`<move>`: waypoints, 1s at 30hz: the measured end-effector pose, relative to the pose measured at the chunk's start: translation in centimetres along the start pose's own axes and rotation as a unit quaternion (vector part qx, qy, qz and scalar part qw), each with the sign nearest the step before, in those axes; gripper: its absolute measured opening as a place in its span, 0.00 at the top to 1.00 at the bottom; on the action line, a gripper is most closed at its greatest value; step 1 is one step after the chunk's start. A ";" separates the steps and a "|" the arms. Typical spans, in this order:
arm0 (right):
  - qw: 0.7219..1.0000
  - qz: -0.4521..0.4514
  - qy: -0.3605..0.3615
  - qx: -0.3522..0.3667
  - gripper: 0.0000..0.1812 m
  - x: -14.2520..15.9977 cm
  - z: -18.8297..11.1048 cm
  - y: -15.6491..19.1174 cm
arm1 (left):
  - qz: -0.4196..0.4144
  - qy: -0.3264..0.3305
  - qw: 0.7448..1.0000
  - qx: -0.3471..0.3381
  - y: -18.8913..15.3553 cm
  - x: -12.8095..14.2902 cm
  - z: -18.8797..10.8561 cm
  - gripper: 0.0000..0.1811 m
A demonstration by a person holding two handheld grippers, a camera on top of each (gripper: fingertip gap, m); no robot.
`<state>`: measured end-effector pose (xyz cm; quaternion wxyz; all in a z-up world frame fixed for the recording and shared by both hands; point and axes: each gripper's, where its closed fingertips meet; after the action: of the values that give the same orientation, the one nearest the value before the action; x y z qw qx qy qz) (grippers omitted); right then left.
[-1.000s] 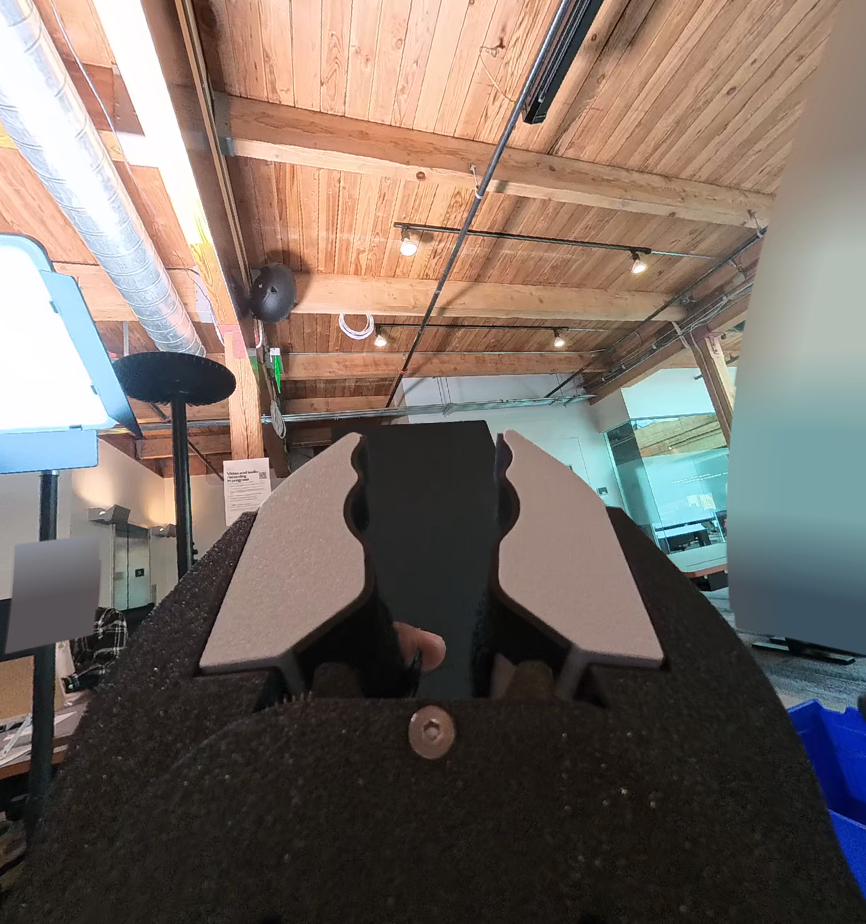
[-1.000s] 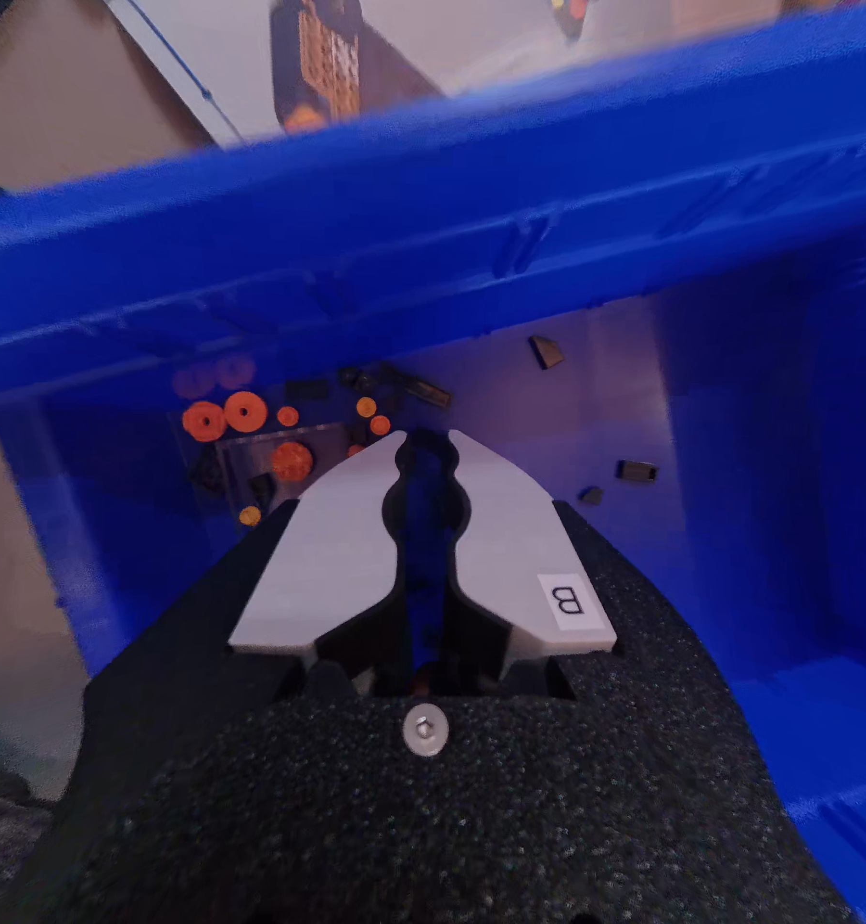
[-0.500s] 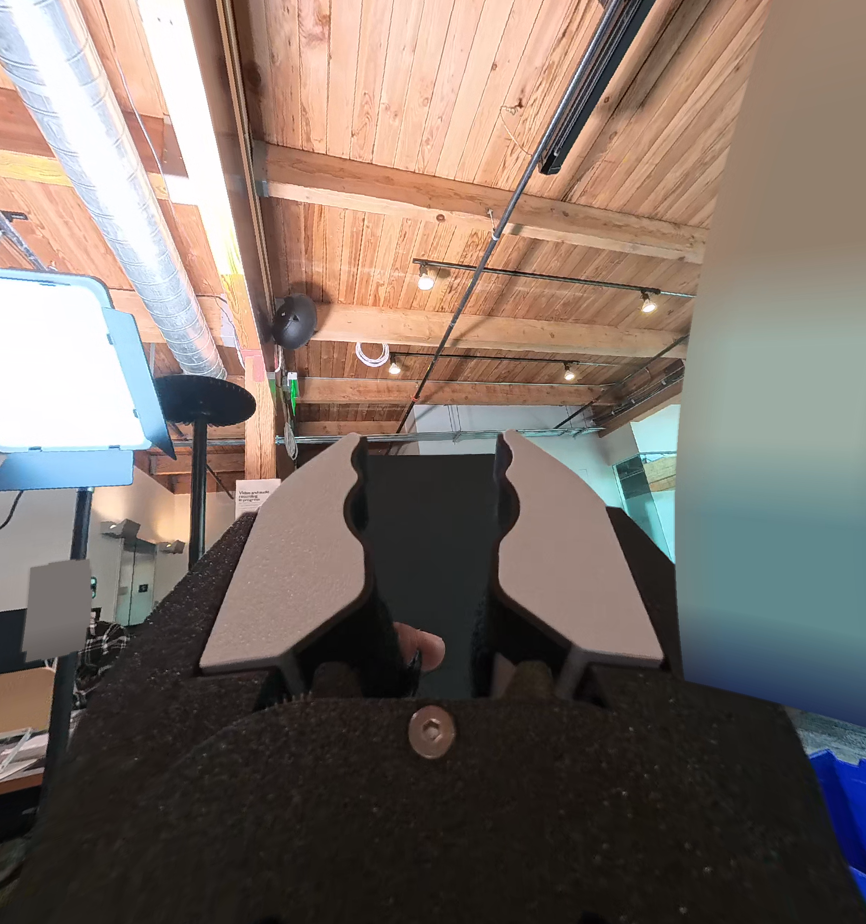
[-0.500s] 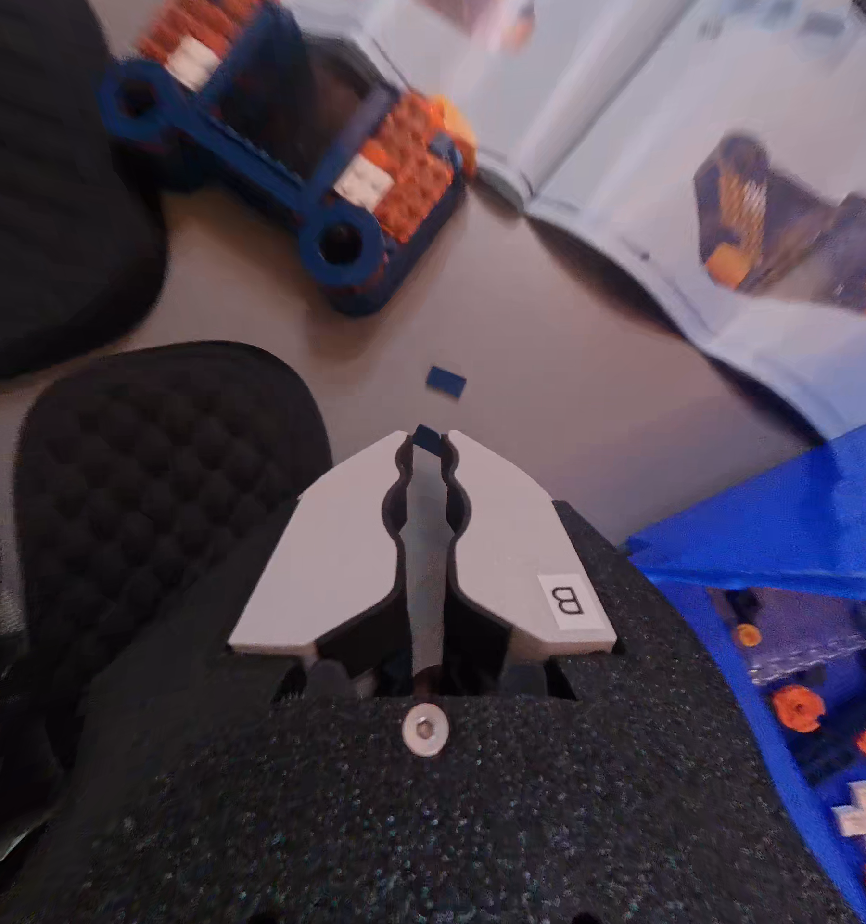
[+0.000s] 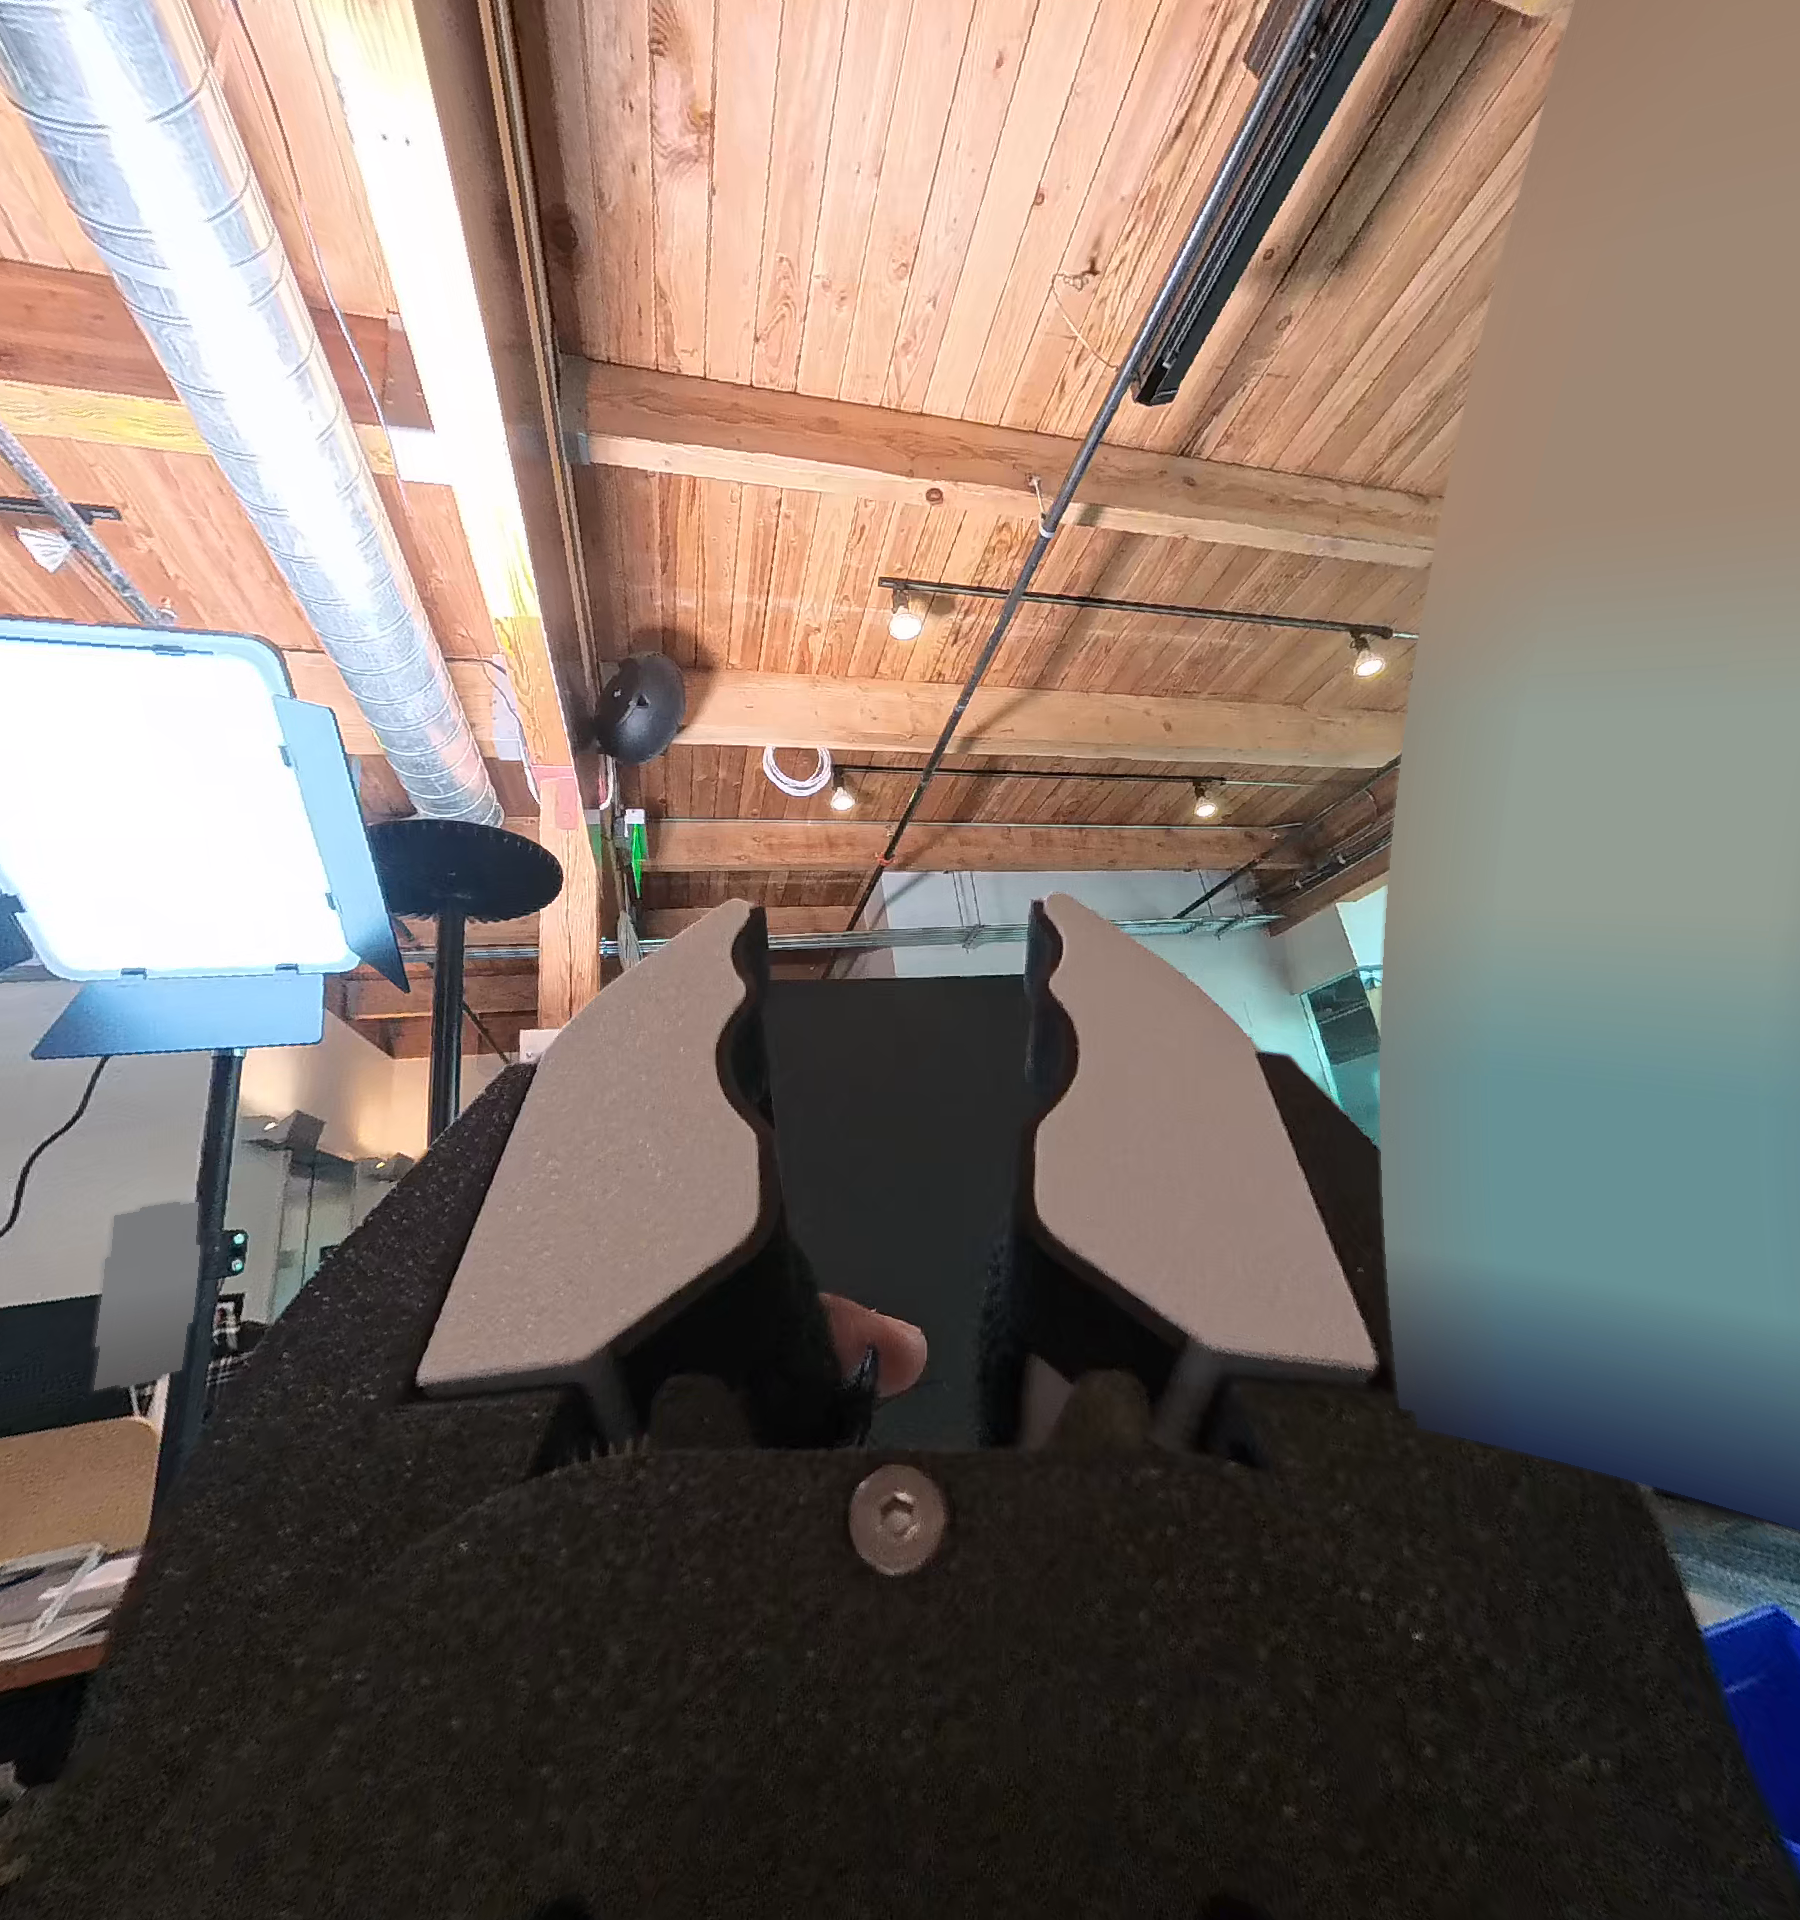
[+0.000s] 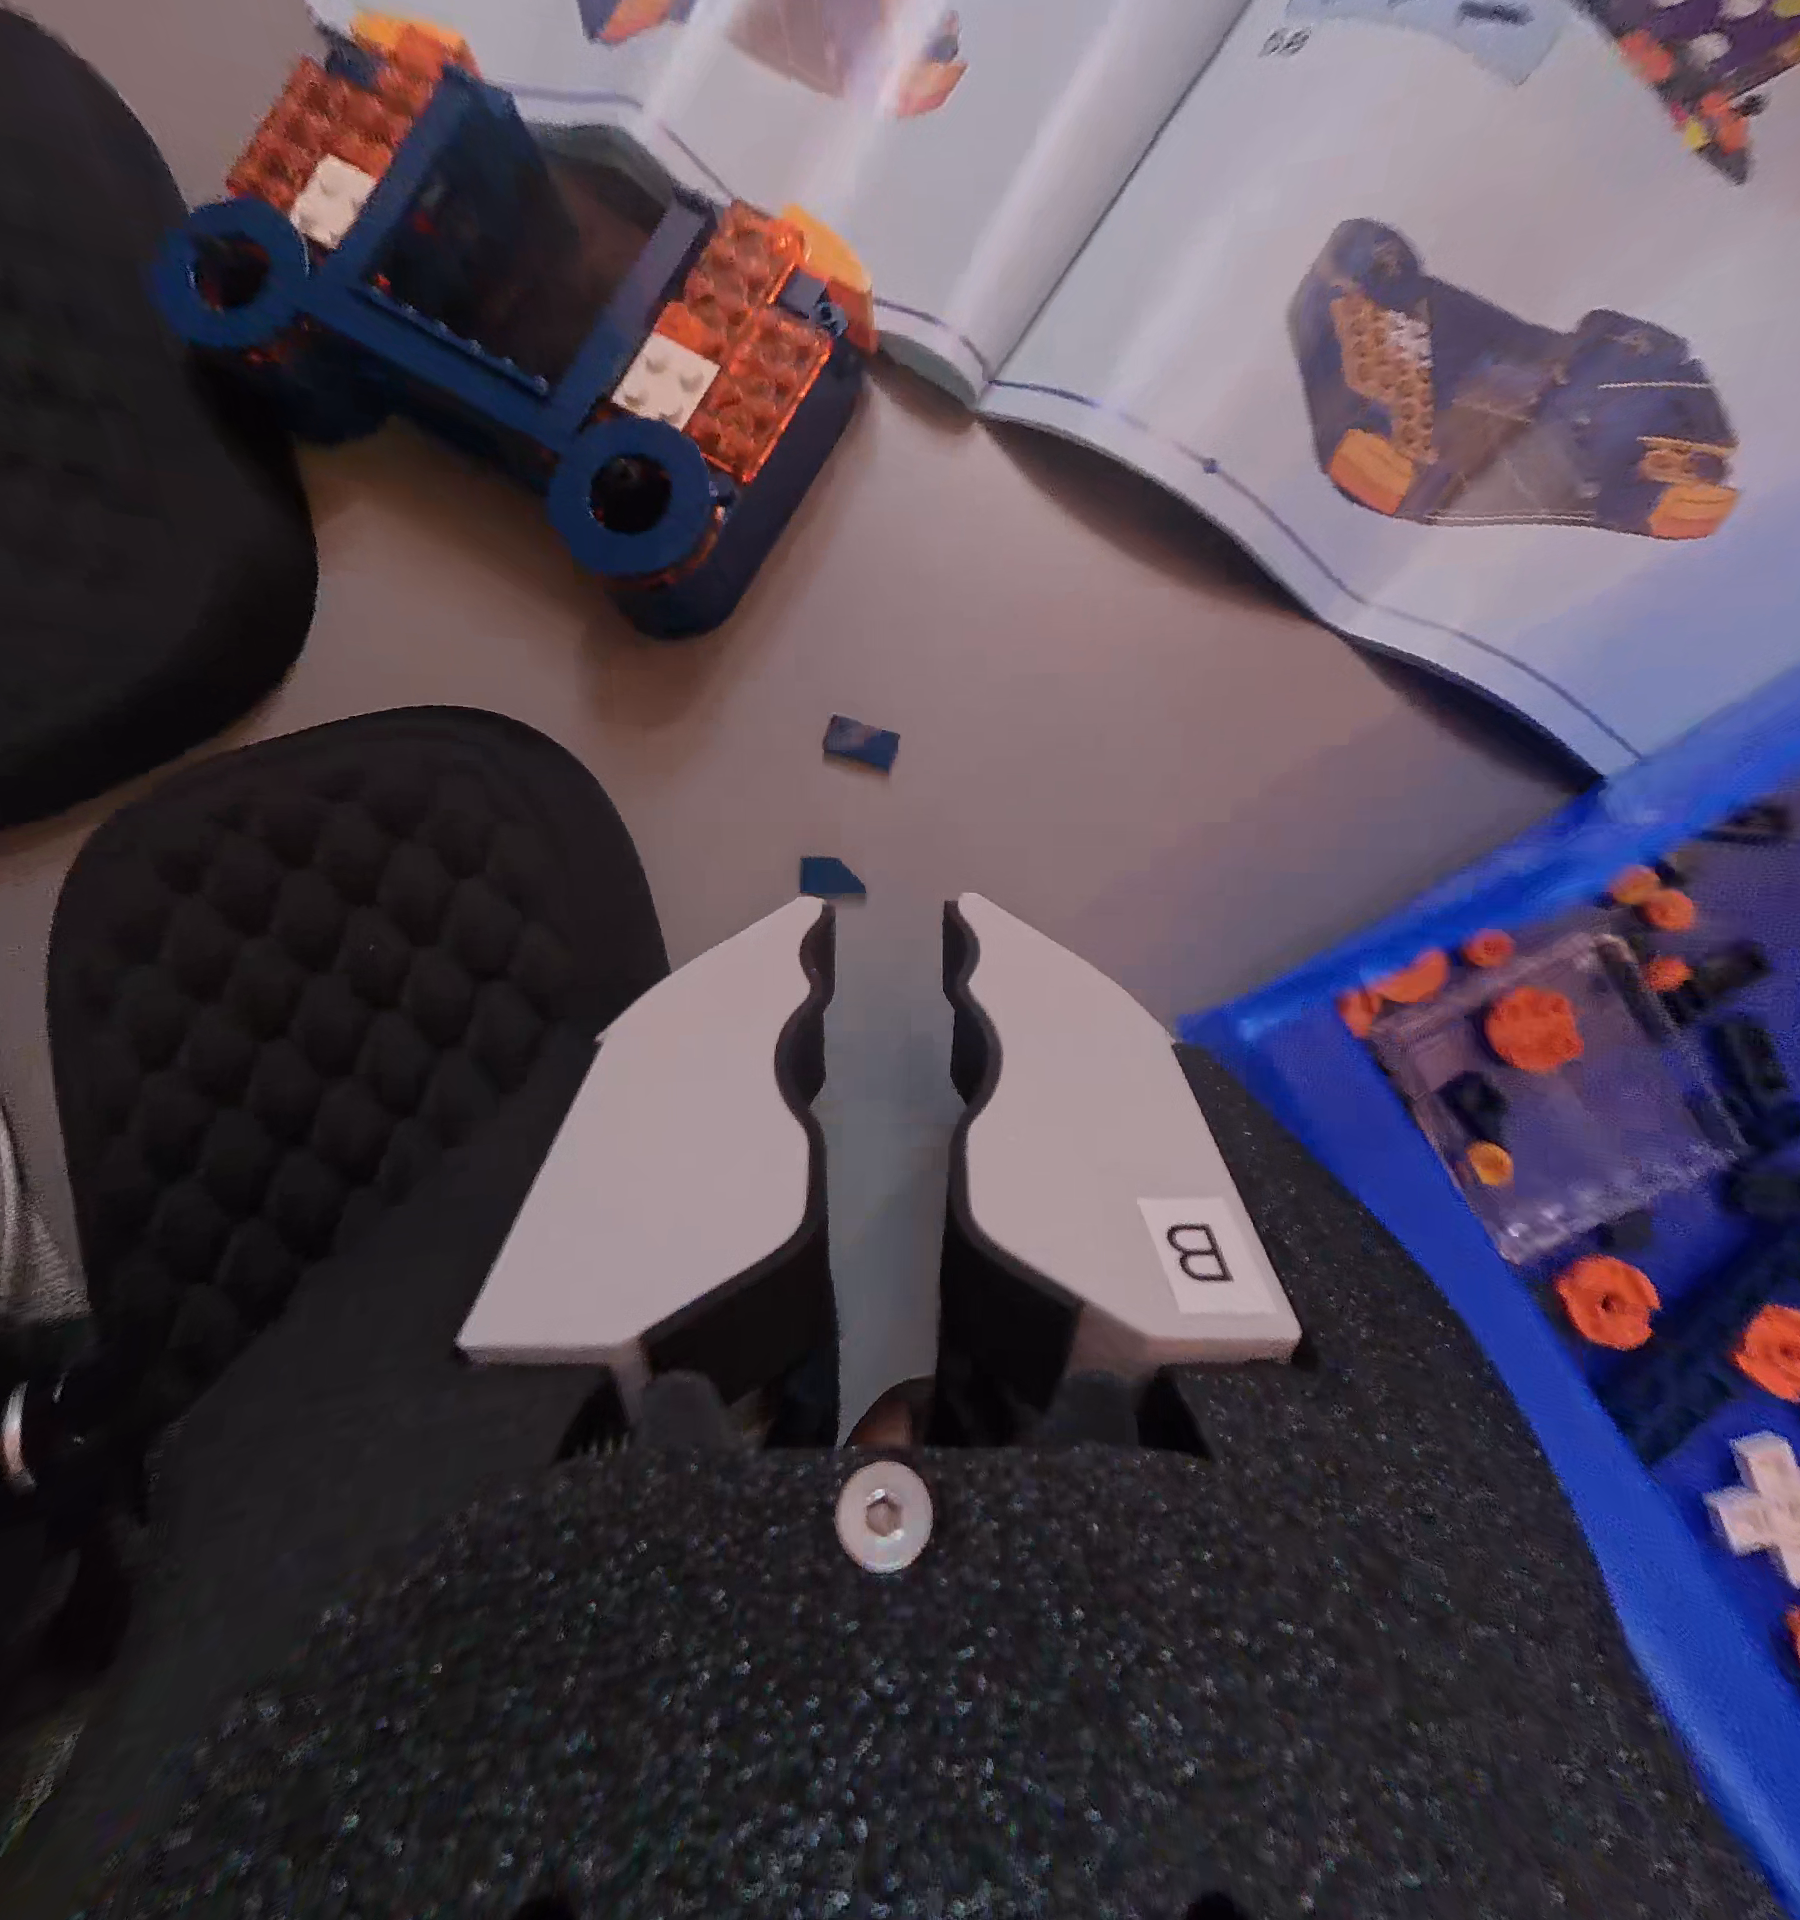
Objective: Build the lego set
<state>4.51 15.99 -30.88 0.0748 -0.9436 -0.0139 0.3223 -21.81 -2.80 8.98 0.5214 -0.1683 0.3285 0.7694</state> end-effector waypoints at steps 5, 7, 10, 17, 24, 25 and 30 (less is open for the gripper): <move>0.997 -0.020 -0.061 -0.050 0.90 -0.5 -3.9 -0.7 | 0.001 0.007 1.000 0.003 -0.3 0.6 0.3 0.74; 0.995 -0.004 -0.099 -0.011 0.91 -1.5 -6.3 -4.0 | 0.003 0.012 1.000 0.005 -0.5 0.9 0.5 0.74; 0.991 0.056 -0.080 0.093 0.91 -1.4 -8.0 -11.5 | -0.027 0.019 0.999 0.017 -0.8 1.9 0.9 0.74; 0.995 0.060 -0.009 0.077 0.91 -1.8 -3.4 -17.4 | -0.081 0.045 0.995 0.037 -2.1 4.9 1.9 0.74; 0.994 -0.024 0.103 0.011 0.95 0.6 -0.3 -18.1 | -0.102 0.060 0.991 0.058 -4.1 6.2 2.5 0.74; 0.994 -0.028 0.107 0.005 0.96 0.7 -0.3 -18.2 | -0.107 0.063 0.990 0.060 -4.3 6.5 2.6 0.74; 0.990 -0.035 0.133 0.001 0.97 2.0 -0.6 -19.2 | -0.145 0.082 0.983 0.073 -5.9 9.4 3.3 0.74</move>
<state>6.89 35.03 -28.74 0.0884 -0.9769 -0.0370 0.1908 -19.94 7.41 3.78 0.6092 -0.2380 0.3979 0.6433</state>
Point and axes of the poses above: each gripper's, where its closed fingertips meet, z out along the fingers, x out of its underside, y = z × x across the jaws, and after that the axes turned 15 degrees about x, right-handed
